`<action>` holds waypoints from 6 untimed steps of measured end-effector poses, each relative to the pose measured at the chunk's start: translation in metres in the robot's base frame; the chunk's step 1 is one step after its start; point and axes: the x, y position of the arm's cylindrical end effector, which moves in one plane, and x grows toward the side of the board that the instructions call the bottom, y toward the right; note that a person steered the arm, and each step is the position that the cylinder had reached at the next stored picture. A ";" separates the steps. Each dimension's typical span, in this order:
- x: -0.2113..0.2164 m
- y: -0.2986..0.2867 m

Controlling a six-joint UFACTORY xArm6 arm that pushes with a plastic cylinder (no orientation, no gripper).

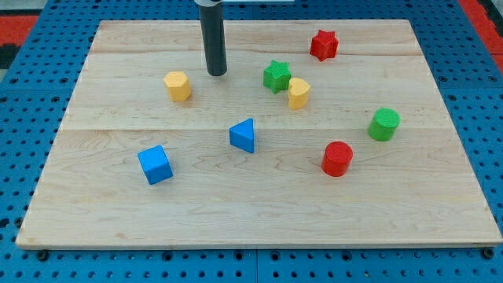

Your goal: Move the green star along with yellow heart right a bit

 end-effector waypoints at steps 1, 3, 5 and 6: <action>-0.001 0.001; -0.006 0.000; -0.025 -0.007; -0.039 -0.012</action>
